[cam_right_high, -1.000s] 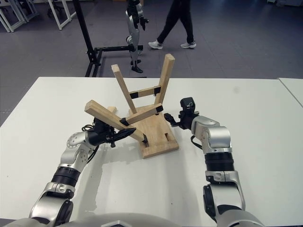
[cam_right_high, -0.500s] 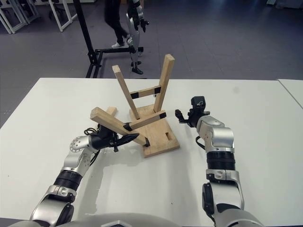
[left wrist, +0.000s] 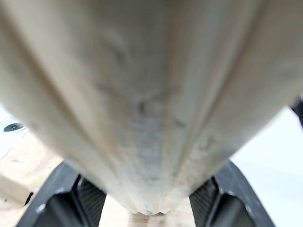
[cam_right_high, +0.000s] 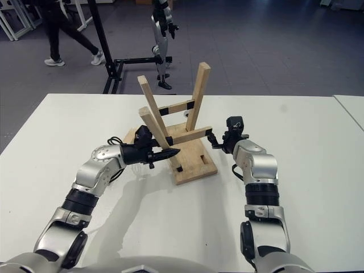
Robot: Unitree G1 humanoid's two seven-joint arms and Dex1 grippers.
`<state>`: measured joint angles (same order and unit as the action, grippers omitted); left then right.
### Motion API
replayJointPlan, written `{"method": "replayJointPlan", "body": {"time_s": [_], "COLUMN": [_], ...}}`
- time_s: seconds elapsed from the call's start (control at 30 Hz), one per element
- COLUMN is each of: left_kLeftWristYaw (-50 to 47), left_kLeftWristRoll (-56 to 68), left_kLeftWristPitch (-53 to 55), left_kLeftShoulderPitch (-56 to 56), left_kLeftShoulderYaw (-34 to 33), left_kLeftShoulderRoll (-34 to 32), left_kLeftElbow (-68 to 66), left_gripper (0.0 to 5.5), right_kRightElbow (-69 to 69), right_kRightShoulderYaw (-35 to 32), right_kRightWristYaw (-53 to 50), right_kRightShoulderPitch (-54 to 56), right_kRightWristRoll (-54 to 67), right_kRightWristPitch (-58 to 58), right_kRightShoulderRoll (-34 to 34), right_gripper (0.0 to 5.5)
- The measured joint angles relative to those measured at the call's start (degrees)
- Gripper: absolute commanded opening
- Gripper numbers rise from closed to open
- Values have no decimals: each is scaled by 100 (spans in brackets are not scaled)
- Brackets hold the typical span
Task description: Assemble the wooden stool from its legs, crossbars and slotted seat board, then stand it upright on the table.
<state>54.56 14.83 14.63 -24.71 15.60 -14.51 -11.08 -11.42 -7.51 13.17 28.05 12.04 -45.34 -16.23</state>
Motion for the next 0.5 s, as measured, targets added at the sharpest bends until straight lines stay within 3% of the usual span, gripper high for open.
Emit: {"method": "replayJointPlan", "body": {"time_s": [0.1, 0.3, 0.5], "left_kLeftWristYaw": [10, 73, 1524], "left_kLeftWristRoll": [-501, -376, 448], "left_kLeftWristPitch": [-685, -1572, -1720], "left_kLeftShoulderPitch": [25, 288, 457], "left_kLeftShoulderYaw": [456, 464, 452], "left_kLeftShoulderRoll": [-304, -403, -1063], "left_kLeftElbow": [36, -238, -180], "left_gripper": [205, 205, 205], "right_kRightElbow": [-119, -634, -706], "right_kRightShoulderYaw": [-101, -368, -365], "right_kRightWristYaw": [-35, -142, -129], "right_kRightShoulderPitch": [1, 17, 19], "right_kRightWristRoll": [-20, -172, -166], "right_kRightWristPitch": [132, 496, 546], "right_kRightShoulderRoll": [-28, -437, -444], "right_gripper": [470, 470, 470]}}
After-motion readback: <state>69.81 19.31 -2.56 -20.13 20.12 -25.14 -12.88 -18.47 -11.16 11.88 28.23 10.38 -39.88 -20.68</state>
